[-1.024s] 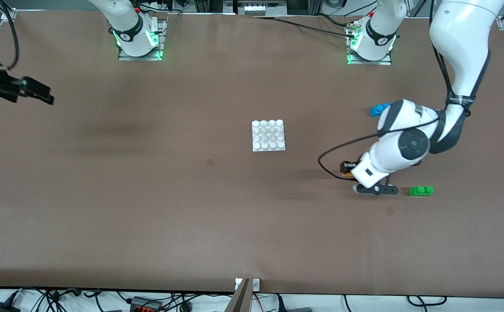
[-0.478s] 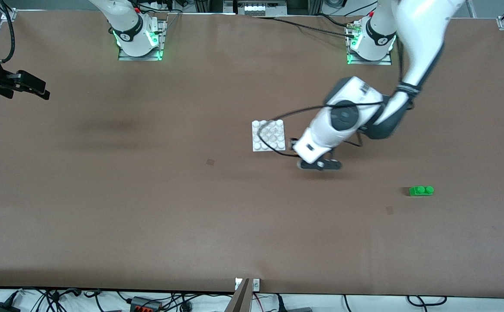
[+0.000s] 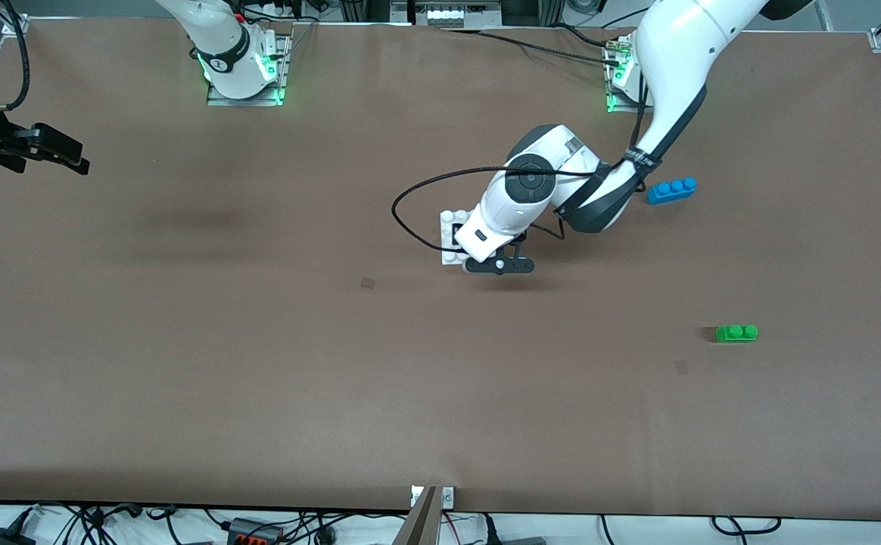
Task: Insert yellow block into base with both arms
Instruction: 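Carry the yellow brick over the white base with the left gripper, then press the yellow brick down onto the base studs with the left gripper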
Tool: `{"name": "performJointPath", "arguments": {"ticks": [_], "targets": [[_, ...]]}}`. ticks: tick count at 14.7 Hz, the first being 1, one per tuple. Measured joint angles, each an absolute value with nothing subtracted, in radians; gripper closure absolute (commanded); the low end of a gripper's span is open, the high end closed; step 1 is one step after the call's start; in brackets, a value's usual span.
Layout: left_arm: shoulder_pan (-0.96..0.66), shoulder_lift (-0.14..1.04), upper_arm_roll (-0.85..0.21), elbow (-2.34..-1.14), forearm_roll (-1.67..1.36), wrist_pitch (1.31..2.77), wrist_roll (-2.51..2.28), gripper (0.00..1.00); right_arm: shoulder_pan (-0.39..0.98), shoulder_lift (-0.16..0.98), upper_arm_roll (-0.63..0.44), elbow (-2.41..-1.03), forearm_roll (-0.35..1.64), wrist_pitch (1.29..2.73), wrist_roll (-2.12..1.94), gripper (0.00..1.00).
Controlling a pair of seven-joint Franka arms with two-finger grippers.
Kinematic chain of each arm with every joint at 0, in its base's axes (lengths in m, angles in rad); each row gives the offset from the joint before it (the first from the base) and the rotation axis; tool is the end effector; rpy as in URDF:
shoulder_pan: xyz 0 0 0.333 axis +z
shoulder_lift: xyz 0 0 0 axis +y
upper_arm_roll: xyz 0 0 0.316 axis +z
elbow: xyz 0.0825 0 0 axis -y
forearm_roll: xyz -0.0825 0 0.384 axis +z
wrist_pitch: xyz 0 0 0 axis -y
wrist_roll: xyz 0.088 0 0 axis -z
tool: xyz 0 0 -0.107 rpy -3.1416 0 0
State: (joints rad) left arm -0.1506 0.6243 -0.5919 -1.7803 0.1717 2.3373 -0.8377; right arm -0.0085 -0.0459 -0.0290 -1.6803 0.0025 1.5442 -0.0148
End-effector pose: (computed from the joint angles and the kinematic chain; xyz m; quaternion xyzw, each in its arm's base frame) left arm 0.5122 -0.4177 0.2592 0.9938 0.0367 -0.0562 0.0886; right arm 0.5340 -0.0201 0.5959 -0.9989 0.0113 0.0450 0.0031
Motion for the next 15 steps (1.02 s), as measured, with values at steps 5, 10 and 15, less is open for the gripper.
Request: {"name": "performJointPath", "arguments": {"ticks": [5,10,15], "targets": [[-0.161,0.610,-0.593,-1.878,0.172,2.439,-0.874,0.35,-0.008,-0.046,-0.026,-1.680,0.003,1.544,-0.015,0.00],[-0.193,0.593,-0.593,-1.889,0.236,2.390,-0.938,0.37,0.009,-0.046,-0.018,-1.680,0.003,1.544,-0.015,0.00],[-0.201,0.579,-0.593,-1.894,0.251,2.389,-0.988,0.39,0.011,-0.047,-0.018,-1.680,0.003,1.544,-0.015,0.00]]}}
